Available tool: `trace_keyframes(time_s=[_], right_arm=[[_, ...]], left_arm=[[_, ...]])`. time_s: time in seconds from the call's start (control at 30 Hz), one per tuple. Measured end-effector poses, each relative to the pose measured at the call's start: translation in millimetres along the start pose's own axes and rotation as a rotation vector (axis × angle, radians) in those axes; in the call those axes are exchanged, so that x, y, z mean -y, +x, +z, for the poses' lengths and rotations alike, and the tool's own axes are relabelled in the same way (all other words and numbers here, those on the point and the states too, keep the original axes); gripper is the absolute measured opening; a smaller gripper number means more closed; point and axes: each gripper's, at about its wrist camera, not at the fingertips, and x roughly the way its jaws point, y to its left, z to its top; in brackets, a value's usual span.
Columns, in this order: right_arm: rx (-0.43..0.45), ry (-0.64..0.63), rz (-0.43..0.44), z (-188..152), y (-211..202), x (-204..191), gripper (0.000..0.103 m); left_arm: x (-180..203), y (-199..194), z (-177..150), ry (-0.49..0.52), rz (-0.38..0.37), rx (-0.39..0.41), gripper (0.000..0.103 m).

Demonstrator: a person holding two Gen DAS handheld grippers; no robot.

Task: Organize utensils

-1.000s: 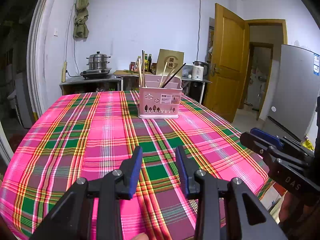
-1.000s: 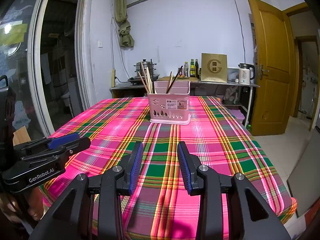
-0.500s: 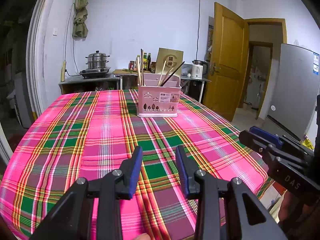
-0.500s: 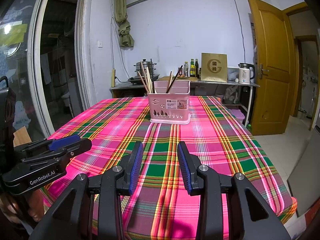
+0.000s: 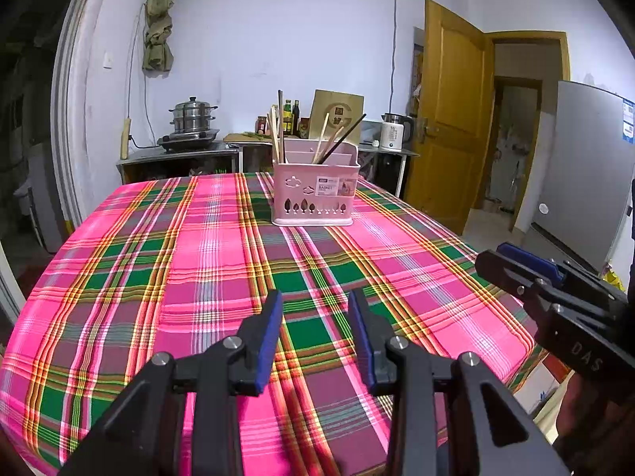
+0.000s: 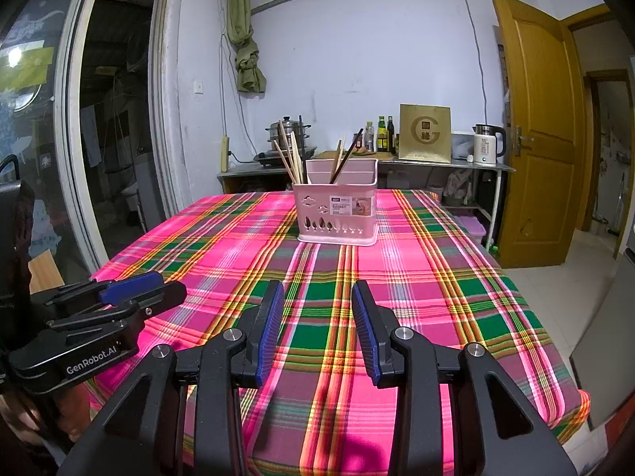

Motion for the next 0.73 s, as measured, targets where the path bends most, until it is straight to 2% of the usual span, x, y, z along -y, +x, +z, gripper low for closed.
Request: trace_keyframes(time_s=[0.73], right_arm=[[-0.002, -0.001, -0.001, -0.4, 1.2, 1.9, 0.036]], left_arm=[[4.5, 1.1, -0.1, 0.000, 0.003, 0.000, 0.036]])
